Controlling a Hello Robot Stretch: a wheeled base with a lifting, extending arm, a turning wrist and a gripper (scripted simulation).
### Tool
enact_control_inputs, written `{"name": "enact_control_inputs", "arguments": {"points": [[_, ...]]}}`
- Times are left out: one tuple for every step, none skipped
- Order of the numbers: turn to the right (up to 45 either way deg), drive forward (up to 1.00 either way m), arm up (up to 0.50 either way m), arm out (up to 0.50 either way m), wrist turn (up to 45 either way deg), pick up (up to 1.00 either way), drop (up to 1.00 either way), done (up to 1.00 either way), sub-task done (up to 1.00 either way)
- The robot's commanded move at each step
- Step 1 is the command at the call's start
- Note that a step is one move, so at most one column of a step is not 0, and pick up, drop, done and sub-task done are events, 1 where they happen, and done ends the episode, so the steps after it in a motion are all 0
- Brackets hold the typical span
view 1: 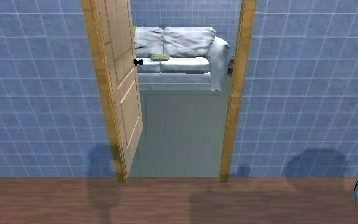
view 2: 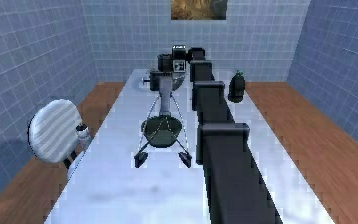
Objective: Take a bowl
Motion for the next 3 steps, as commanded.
{"name": "enact_control_inputs", "arguments": {"points": [[0.0, 0.0, 0.0, 0.0, 45.0, 0.0, 0.0, 0.0, 0.0], [0.0, 0.0, 0.0, 0.0, 45.0, 0.0, 0.0, 0.0, 0.0], [0.0, 0.0, 0.0, 0.0, 45.0, 0.0, 0.0, 0.0, 0.0]]}}
